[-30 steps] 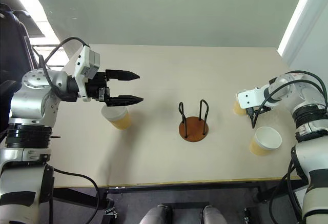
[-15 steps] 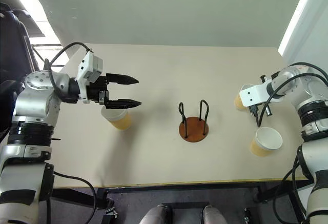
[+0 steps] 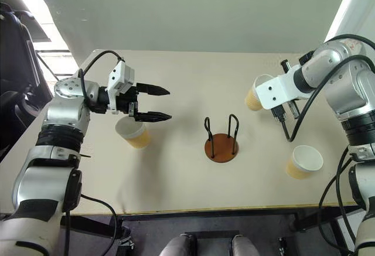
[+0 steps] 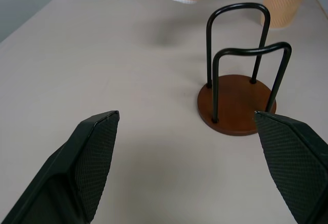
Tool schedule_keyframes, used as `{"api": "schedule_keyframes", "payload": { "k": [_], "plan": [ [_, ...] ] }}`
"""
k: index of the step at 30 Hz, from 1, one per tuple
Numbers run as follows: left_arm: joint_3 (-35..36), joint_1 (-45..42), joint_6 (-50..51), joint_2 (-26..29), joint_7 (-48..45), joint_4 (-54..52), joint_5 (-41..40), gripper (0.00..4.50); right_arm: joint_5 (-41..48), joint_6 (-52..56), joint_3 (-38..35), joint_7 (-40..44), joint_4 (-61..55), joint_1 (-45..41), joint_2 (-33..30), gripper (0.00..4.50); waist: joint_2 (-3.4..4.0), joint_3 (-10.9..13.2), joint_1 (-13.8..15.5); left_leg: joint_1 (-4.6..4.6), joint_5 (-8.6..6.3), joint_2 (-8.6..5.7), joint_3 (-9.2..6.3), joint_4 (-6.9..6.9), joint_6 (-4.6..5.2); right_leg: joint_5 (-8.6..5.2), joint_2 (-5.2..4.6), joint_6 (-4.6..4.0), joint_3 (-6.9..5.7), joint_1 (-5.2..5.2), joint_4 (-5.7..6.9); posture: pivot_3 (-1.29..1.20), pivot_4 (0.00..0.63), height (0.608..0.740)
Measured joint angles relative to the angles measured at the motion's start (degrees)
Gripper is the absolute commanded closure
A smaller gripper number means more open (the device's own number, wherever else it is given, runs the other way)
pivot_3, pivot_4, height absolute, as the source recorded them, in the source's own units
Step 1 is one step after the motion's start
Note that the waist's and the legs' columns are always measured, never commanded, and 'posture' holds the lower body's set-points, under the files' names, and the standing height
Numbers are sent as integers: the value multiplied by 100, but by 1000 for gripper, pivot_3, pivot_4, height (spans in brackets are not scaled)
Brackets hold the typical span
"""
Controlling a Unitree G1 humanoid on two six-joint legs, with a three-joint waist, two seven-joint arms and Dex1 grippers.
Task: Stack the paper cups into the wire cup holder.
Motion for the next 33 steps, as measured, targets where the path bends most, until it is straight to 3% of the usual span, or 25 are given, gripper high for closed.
{"api": "schedule_keyframes", "payload": {
  "k": [10, 23, 33],
  "plan": [
    [-275, -80, -27, -356, -282, 55, -147, 0, 153, 377, 0, 361, -470, -132, 29, 4492, 0, 0, 3, -1, 1, 0, 2, 6, 2, 24, 1, 44, -1, 0, 1, 0, 150, 740],
    [-1739, -315, -21, 511, -296, -641, -667, 0, 633, 871, 145, 461, -924, -65, -110, 4492, 0, 0, 5, -2, 2, 0, 3, 15, 3, -1, 2, 10, -1, 1, 4, 0, 150, 740],
    [-1830, -425, 194, 644, -316, -1005, -864, 0, 734, 917, 327, 462, -1011, -59, 28, 4492, 0, 0, 3, 0, 3, 0, 2, 24, 4, -1, 3, 10, 0, 3, 8, 0, 150, 740]
  ]
}}
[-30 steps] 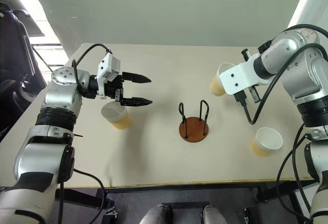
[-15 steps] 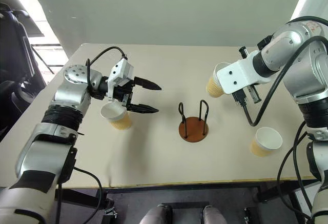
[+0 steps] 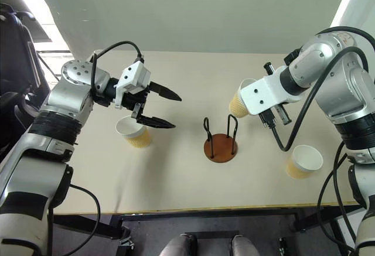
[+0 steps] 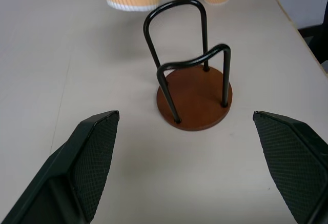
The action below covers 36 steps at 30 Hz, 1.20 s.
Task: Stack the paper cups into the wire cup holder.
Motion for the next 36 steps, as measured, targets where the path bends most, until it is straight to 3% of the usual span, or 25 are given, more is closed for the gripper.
{"api": "schedule_keyframes", "payload": {
  "k": [18, 25, 36],
  "plan": [
    [0, -222, -239, -155, -6, 491, 44, 0, 114, -26, 221, 1, 85, -623, 49, 4492, 0, 0, 13, -10, 0, 0, 2, 0, 0, -2, -1, -4, 0, -5, -4, 0, 150, 740],
    [-7, -254, -413, -171, -6, 725, 90, 0, 614, 464, 254, 1, -290, -714, -202, 4492, 0, 0, 10, -9, 0, 0, 2, -10, 0, -6, 1, -4, 0, -12, -1, 0, 150, 740],
    [-47, -342, -544, -253, -7, 928, 150, 0, 786, 1020, 320, 1, -597, -905, 87, 4492, 0, 0, 11, -13, 0, 0, -1, -2, 0, -8, 0, -4, 0, -13, 0, 0, 150, 740]
  ]
}}
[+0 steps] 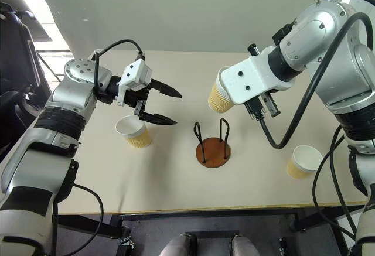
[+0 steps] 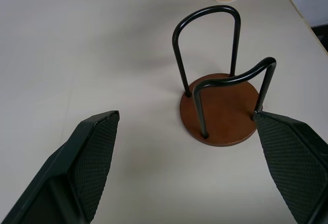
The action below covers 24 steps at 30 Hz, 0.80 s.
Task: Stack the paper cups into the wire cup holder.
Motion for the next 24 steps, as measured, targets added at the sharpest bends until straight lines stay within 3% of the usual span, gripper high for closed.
{"api": "schedule_keyframes", "payload": {
  "k": [24],
  "plan": [
    [-31, -5, -60, -13, -5, 49, 4, 0, 143, 351, 208, 1, -494, 503, 182, 4492, -1, 0, 0, -16, 1, 1, 2, 22, 1, 4, 1, 5, -1, -12, 8, 0, 150, 740]
  ]
}}
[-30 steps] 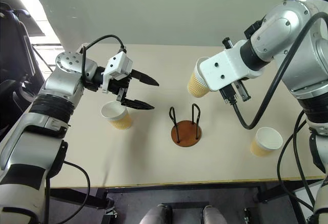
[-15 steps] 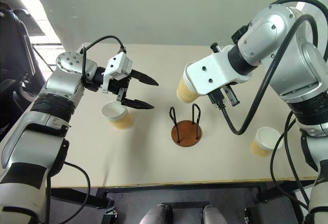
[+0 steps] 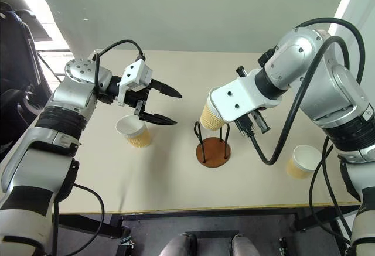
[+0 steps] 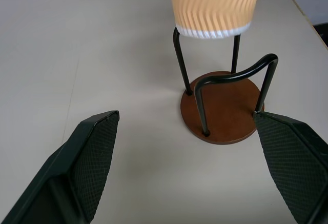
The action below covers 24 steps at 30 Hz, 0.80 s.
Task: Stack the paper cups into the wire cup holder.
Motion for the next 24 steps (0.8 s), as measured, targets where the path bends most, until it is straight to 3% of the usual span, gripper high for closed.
{"api": "schedule_keyframes", "payload": {
  "k": [7, 10, 18, 24],
  "plan": [
    [1, 4, 4, 30, -1, -3, -5, 0, -230, -72, 109, -14, 45, 16, 291, 4492, 0, 0, -8, 0, 1, -1, -1, 4, 1, 1, 4, 0, -3, -1, 3, 0, 150, 740],
    [2, 22, 18, 49, -1, -23, -6, 0, -322, -92, 108, -20, 52, 37, 389, 3941, 0, 0, -5, -1, 1, -1, 1, 4, 1, 0, 2, -1, -3, -2, 4, 0, 150, 740],
    [5, 75, 157, 90, -6, -266, -9, 0, -440, -38, 105, -59, 51, 161, 549, 1392, 0, 0, -3, -4, 1, -1, -2, 14, 1, 1, -1, -1, -2, -1, 5, 0, 150, 740],
    [94, 89, 219, 79, -8, -352, 3, 0, -399, 311, -30, -212, 71, 212, 620, 1392, 0, 0, -5, -5, 1, 0, -2, 19, 1, 2, 2, -1, -1, -2, 9, 0, 150, 740]
  ]
}}
